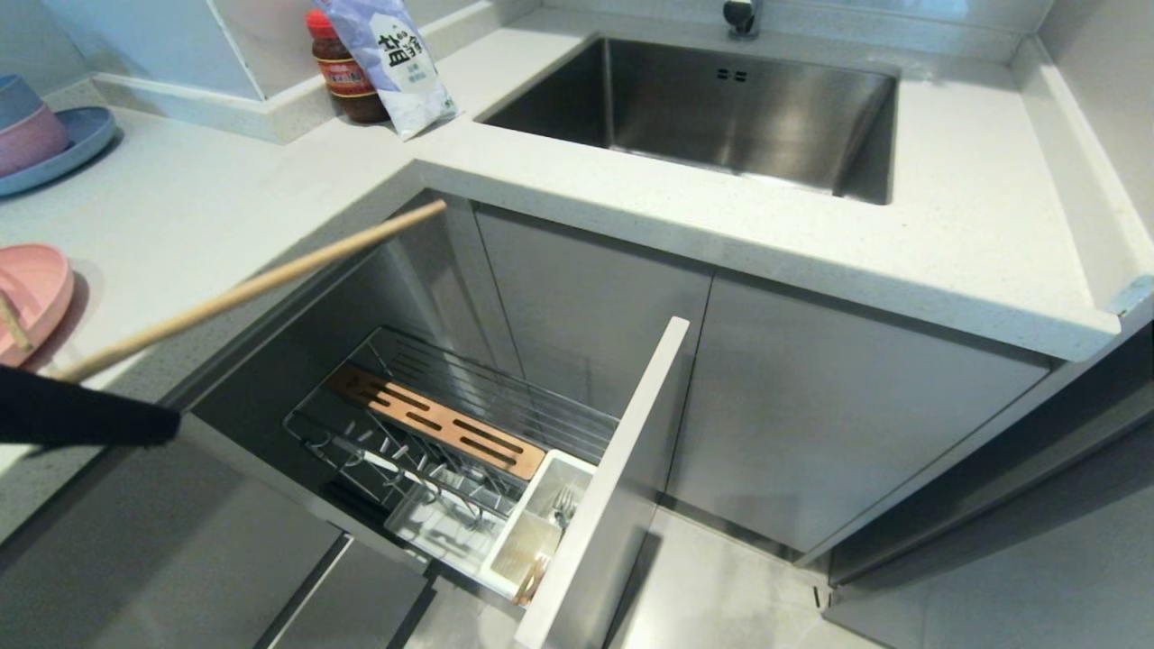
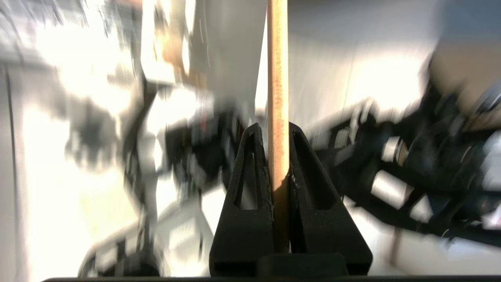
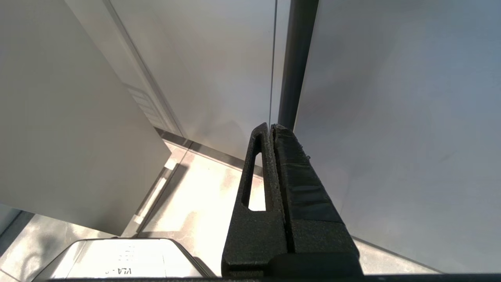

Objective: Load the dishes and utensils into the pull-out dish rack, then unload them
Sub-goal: Take the chopsticks out of the cupboard

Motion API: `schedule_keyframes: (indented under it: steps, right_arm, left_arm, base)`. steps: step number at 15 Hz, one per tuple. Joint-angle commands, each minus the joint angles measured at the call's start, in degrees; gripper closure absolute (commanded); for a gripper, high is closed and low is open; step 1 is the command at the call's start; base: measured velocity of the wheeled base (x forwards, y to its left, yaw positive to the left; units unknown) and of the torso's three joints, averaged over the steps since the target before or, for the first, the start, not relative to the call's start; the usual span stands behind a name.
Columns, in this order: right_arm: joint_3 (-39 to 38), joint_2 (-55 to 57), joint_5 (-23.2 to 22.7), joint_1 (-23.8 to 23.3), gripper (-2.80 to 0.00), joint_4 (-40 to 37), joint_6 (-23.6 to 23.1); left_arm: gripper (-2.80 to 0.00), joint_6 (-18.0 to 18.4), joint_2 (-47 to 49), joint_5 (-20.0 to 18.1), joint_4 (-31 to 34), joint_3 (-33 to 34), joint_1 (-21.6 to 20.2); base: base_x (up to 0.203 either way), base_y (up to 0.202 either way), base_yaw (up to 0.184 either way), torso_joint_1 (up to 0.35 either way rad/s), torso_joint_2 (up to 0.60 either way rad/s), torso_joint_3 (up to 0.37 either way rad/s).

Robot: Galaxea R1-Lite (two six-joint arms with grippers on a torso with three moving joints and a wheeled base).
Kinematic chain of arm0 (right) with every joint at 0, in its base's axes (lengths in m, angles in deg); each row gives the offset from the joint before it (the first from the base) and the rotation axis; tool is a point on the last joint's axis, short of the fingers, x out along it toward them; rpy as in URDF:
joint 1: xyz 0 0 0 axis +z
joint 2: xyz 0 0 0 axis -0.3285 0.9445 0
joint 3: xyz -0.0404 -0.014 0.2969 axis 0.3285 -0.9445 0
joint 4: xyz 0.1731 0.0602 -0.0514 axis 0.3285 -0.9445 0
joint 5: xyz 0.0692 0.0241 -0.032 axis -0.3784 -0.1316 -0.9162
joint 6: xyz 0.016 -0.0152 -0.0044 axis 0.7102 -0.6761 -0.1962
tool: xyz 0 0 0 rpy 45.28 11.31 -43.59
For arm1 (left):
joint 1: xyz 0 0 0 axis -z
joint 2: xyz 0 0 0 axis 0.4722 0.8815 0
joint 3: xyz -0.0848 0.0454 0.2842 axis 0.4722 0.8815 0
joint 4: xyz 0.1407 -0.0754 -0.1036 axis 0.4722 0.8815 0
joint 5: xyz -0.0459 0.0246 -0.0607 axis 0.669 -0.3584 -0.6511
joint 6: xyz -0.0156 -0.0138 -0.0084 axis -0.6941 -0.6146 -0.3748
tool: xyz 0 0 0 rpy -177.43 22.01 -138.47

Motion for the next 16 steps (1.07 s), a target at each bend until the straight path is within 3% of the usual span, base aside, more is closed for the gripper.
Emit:
schedule_keyframes:
  steps: [1, 6, 8, 10, 11, 12, 16]
  right_arm:
    - [-0.1, -0.1, 0.0, 0.0, 0.0, 0.0, 0.0]
    - [-0.1, -0.1, 0.0, 0.0, 0.0, 0.0, 0.0]
    - [-0.1, -0.1, 0.0, 0.0, 0.0, 0.0, 0.0]
    - [-0.1, -0.1, 0.0, 0.0, 0.0, 0.0, 0.0]
    - [-0.1, -0.1, 0.0, 0.0, 0.0, 0.0, 0.0]
    - [-0.1, -0.1, 0.0, 0.0, 0.0, 0.0, 0.0]
    - [-0.1, -0.1, 0.0, 0.0, 0.0, 0.0, 0.0]
  left_arm:
    - [0.0, 2.5, -6.3, -4.5, -5.1, 1.4, -11.3]
    - [0.0, 5.3, -11.2, -20.2, -14.7, 2.8, -44.1]
    - [0.0, 5.6, -11.9, -23.4, -17.1, 2.1, -55.8]
    - [0.0, 5.9, -11.1, -23.7, -18.3, 0.5, -64.8]
    - [0.0, 6.0, -9.7, -22.4, -18.6, -0.7, -67.8]
    - [0.0, 6.1, -8.1, -18.5, -18.7, -2.0, -68.8]
    - [0.0, 6.6, -1.4, 3.2, -18.8, -4.0, -66.2]
  base:
    - [0.0, 0.0, 0.0, 0.0, 0.0, 0.0]
    - [0.0, 0.0, 0.0, 0.0, 0.0, 0.0]
    - [0.0, 0.0, 0.0, 0.0, 0.0, 0.0]
    - [0.0, 0.0, 0.0, 0.0, 0.0, 0.0]
    - [0.0, 0.0, 0.0, 0.0, 0.0, 0.0]
    - [0.0, 0.0, 0.0, 0.0, 0.0, 0.0]
    - [0.0, 0.0, 0.0, 0.0, 0.0, 0.0]
